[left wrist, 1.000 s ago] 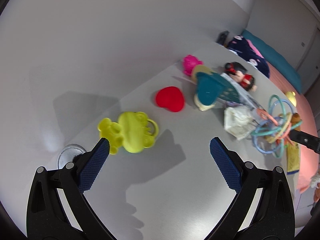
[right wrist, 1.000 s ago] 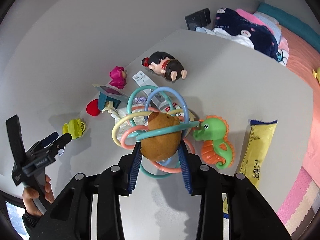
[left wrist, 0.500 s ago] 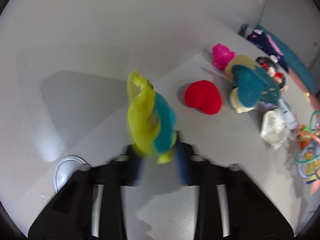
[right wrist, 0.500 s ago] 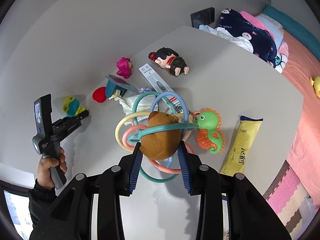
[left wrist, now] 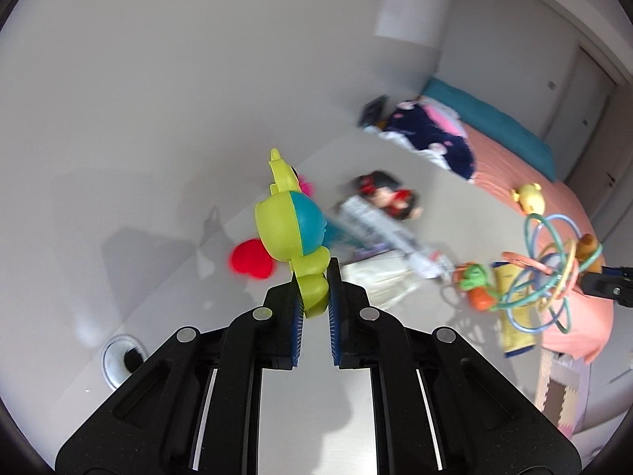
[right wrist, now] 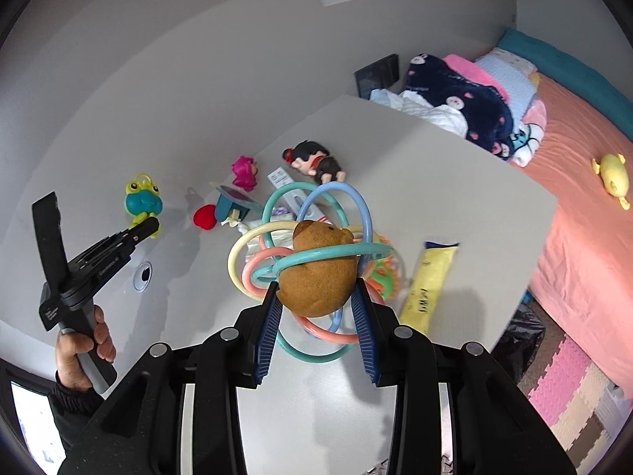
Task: Collect trash
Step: 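Carry the teether and yellow-green toy to the trash bag and release both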
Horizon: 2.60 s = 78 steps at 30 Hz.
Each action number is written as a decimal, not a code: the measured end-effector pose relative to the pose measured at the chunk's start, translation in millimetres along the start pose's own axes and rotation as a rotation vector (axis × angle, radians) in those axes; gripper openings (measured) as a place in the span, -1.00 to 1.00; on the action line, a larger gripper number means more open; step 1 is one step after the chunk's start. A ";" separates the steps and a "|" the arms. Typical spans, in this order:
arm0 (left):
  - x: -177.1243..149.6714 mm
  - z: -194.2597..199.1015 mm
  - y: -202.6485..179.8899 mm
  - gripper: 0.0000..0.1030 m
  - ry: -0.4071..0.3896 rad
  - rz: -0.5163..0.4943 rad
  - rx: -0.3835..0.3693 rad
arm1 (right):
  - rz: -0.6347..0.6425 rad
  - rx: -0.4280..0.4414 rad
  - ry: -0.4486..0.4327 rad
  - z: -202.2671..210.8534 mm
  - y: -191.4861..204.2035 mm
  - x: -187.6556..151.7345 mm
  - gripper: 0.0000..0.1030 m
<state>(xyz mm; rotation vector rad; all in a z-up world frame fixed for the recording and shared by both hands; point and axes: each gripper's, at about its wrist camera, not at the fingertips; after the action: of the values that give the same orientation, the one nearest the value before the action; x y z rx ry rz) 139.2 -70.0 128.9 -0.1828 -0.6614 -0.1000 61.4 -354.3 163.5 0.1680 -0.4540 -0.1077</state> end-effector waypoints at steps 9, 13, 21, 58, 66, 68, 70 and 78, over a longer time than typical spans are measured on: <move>-0.7 6.5 -91.7 -0.80 -0.001 -0.116 -0.076 | -0.067 -0.038 -0.066 46.5 -54.1 -21.6 -0.27; 2.2 2.2 -137.0 -0.80 0.006 -0.173 -0.117 | -0.111 -0.053 -0.089 64.0 -82.6 -33.7 -0.27; -3.1 -8.6 -224.8 -0.80 0.027 -0.261 -0.204 | -0.214 -0.100 -0.136 99.6 -144.7 -61.3 -0.27; -76.7 -157.0 -475.3 0.87 0.346 -0.635 -0.273 | -0.595 -0.255 0.026 53.4 -374.1 -148.5 0.20; -68.0 -147.0 -464.4 0.88 0.280 -0.629 -0.252 | -0.609 -0.253 0.015 42.5 -380.9 -146.6 0.20; -63.7 -147.0 -459.6 0.88 0.281 -0.614 -0.254 | -0.600 -0.250 0.012 41.3 -377.3 -143.9 0.20; -61.2 -149.3 -455.7 0.88 0.281 -0.608 -0.245 | -0.584 -0.253 0.009 41.1 -372.9 -139.8 0.20; -53.7 -162.4 -449.0 0.88 0.293 -0.591 -0.245 | -0.536 -0.240 -0.003 36.2 -360.4 -122.9 0.20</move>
<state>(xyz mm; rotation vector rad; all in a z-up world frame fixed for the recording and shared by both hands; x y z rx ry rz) 127.2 -540.3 31.5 -0.1982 -0.3908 -0.7645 -88.3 -695.3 76.3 0.0497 -0.3864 -0.6854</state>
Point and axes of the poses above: each gripper's, at about its wrist camera, not at the fingertips, and z roughly against the way its jaws point, y to its left, x to its top, and after that the axes turned 6 degrees about y, right-handed
